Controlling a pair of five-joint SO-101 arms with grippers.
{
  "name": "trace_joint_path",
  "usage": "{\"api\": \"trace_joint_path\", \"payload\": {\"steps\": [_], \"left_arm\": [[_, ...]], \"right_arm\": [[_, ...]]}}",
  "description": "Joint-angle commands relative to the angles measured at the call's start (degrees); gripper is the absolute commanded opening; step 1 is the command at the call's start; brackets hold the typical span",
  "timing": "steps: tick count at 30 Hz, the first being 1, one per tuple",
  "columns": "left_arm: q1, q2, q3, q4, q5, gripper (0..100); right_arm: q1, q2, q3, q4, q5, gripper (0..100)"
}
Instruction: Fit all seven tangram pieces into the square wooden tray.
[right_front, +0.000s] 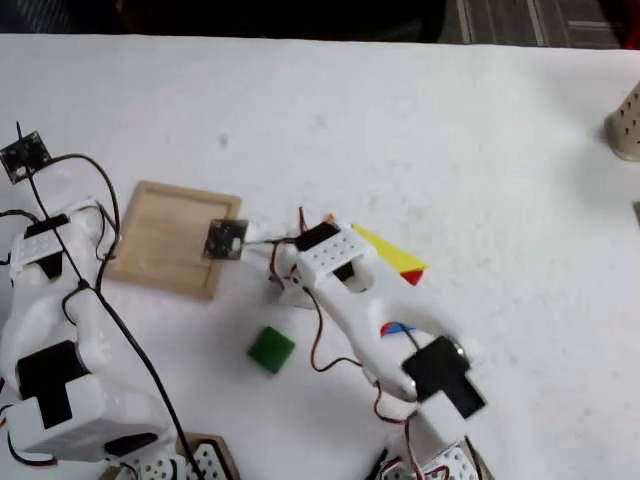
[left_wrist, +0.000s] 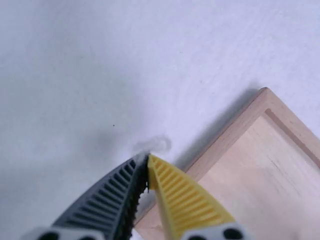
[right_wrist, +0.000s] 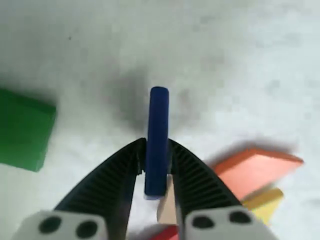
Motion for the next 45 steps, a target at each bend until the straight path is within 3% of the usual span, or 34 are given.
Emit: {"api": "trace_joint_path", "payload": {"steps": [1,4,6,9,12,18,23,29,35,45], "left_arm": [[-3.03,-0.66,-3.52,-1.23,1.49,2],[-5.41,-0.66,-5.1,0.0,7.74,2],[-6.02,-0.75,-8.88,5.36,10.73,3],[-6.29,-0.22,-19.08,15.12,5.63,3],[-5.67,1.54,-26.2,18.9,-2.02,2],[-1.98,15.87,-40.18,21.45,-6.33,2],[3.91,32.04,-55.65,32.35,-14.15,2],[10.24,44.26,-67.16,47.3,-14.86,2],[15.78,47.16,-66.99,54.51,-11.52,2],[18.86,39.34,-57.23,54.51,-9.67,2]], "right_arm": [[1.98,-5.85,-4.31,5.49,-11.16,1.7],[4.26,-5.49,-2.2,7.69,-16.79,1.7],[6.37,-5.93,1.32,5.41,-18.99,1.7],[8.13,-11.3,7.47,0.75,-22.07,1.7],[7.6,-18.77,14.24,-3.3,-24.09,1.7],[10.07,-29.85,22.95,-3.56,-24.53,1.7],[13.14,-35.82,26.46,-3.56,-24.53,1.7],[15.16,-37.49,27.25,-3.47,-24.53,1.7],[15.25,-37.49,27.25,-3.65,-24.53,1.7],[15.25,-37.67,27.25,-3.74,-24.62,1.7]]}}
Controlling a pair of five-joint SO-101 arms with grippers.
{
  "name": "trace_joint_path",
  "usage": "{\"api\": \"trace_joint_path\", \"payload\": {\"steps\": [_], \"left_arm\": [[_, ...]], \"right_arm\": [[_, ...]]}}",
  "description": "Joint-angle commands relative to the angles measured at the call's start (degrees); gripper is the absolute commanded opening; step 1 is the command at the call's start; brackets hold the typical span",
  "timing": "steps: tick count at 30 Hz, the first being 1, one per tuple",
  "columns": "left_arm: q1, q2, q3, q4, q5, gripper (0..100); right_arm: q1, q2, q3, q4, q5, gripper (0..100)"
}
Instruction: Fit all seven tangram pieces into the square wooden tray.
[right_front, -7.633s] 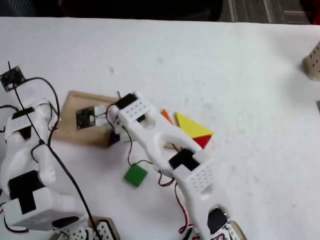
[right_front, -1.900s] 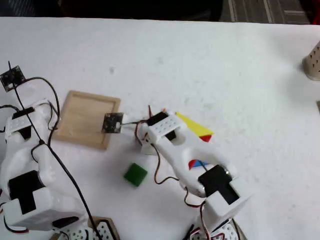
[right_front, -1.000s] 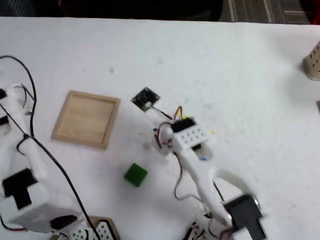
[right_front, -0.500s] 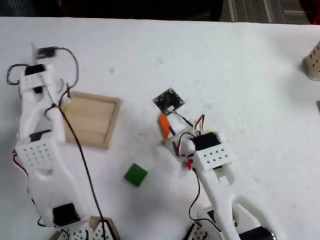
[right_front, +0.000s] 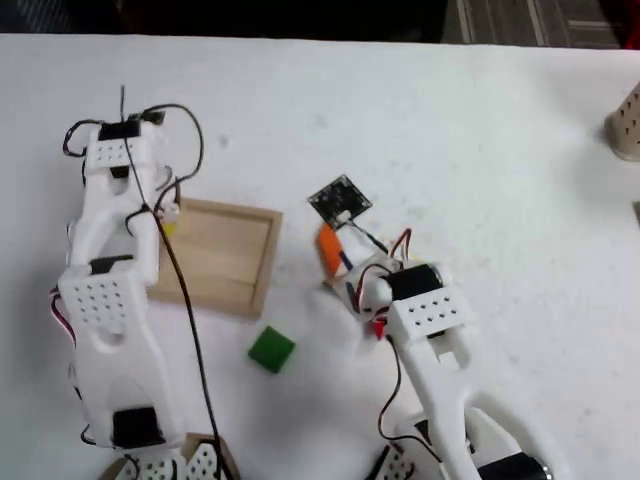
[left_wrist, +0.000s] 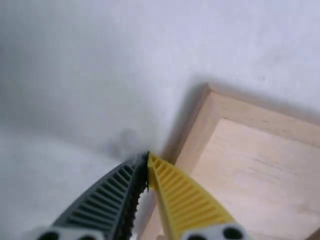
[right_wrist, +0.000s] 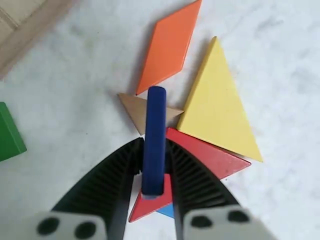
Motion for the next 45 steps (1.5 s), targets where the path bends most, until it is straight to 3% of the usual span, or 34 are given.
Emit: {"api": "trace_joint_path", "payload": {"steps": [1,6,14,21,27,40,45], "left_arm": [[2.24,-8.13,7.12,0.18,0.62,2],[-1.1,-24.4,23.82,-9.23,0.44,2],[-10.33,-42.68,58.81,-41.49,0.79,3],[-12.26,-45.67,61.89,-42.37,0.62,3],[-13.58,-45.76,61.89,-42.64,0.79,3],[-16.22,-45.67,61.89,-45.98,0.88,3],[-16.22,-45.67,61.89,-45.98,0.88,3]], "right_arm": [[0.75,-2.33,-0.44,-1.1,-0.53,1.7],[0.04,-2.24,-1.23,-0.75,-2.99,1.7],[-6.73,-2.15,-10.46,2.59,-5.1,1.7],[-16.75,-0.31,-17.58,2.33,-11.69,1.7],[-23.78,17.1,-26.29,0.13,-11.25,1.7],[-24.31,52.26,-56.7,-1.01,-11.69,2.3],[-22.64,58.51,-61.54,-0.75,-11.69,14.3]]}}
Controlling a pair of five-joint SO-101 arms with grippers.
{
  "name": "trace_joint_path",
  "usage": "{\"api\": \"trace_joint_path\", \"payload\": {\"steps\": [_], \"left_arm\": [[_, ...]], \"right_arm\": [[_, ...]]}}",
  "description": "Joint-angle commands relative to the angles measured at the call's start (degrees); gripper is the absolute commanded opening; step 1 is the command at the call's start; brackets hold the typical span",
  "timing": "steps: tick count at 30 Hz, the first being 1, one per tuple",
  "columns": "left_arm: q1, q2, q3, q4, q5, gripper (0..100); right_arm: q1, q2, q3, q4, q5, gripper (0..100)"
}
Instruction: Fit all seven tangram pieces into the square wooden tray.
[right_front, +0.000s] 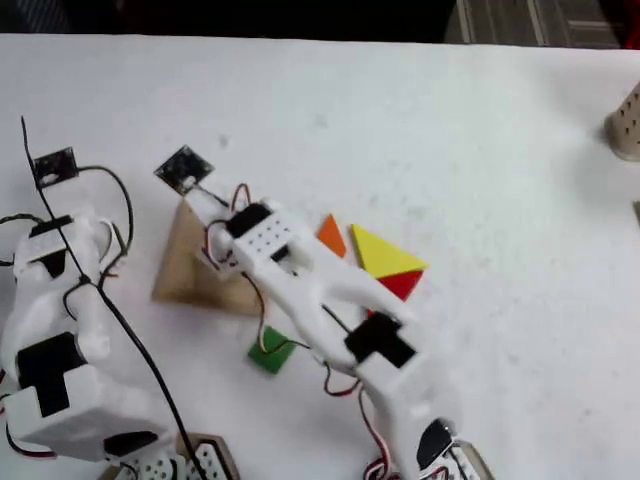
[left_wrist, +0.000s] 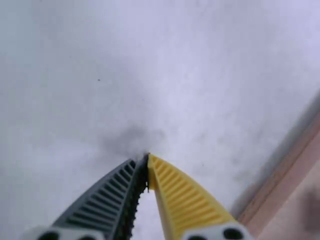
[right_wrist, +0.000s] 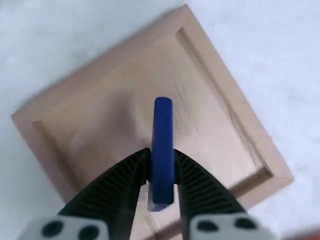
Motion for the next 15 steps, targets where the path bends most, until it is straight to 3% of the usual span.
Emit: {"api": "trace_joint_path", "payload": {"steps": [1,5,15], "left_arm": [[-0.48,-3.3,-0.26,-1.41,0.44,3],[-0.48,-3.3,-0.26,-1.41,0.44,3],[0.04,-3.3,-0.26,-1.41,0.44,3]], "right_arm": [[1.36,1.27,-5.19,0.4,-0.35,18.2],[1.89,1.54,-10.55,8.04,0.0,30.2],[7.34,-0.48,-28.57,32.84,0.0,29.7]]}}
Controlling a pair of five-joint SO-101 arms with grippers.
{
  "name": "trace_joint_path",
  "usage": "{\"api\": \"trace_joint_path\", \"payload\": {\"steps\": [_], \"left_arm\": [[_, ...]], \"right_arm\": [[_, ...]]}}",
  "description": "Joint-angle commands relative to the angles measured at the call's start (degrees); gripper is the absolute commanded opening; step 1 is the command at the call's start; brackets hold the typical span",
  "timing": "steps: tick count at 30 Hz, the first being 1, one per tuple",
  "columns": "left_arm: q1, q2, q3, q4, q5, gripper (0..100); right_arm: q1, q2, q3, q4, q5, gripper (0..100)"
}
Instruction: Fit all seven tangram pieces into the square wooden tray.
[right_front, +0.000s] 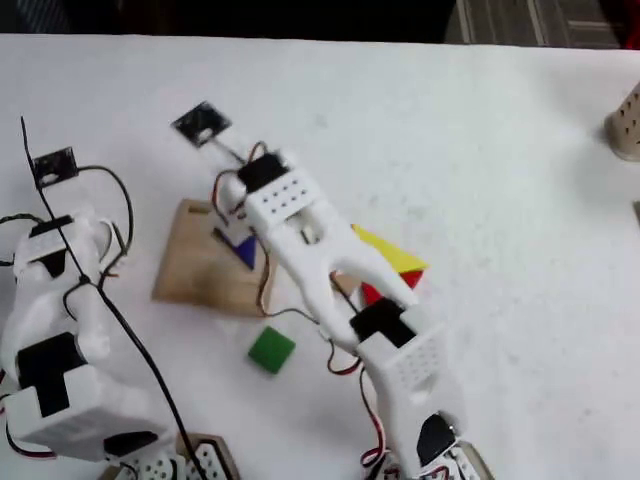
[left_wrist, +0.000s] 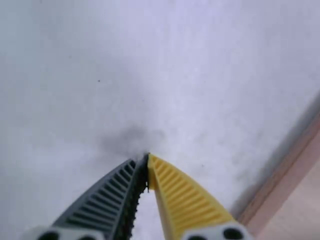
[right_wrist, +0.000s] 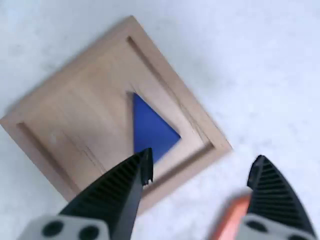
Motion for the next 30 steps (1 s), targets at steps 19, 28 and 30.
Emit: {"api": "trace_joint_path", "payload": {"steps": [19,28,30], "left_arm": [[0.13,-3.3,-0.18,-1.23,0.44,3],[0.13,-3.3,-0.18,-1.23,0.44,3],[0.13,-3.3,-0.18,-1.23,0.44,3]], "right_arm": [[-6.55,11.12,-4.48,-8.4,16.97,1.7],[-1.98,14.37,-6.59,-7.6,16.97,1.7],[-0.04,14.81,-6.77,-7.69,16.97,1.7]]}}
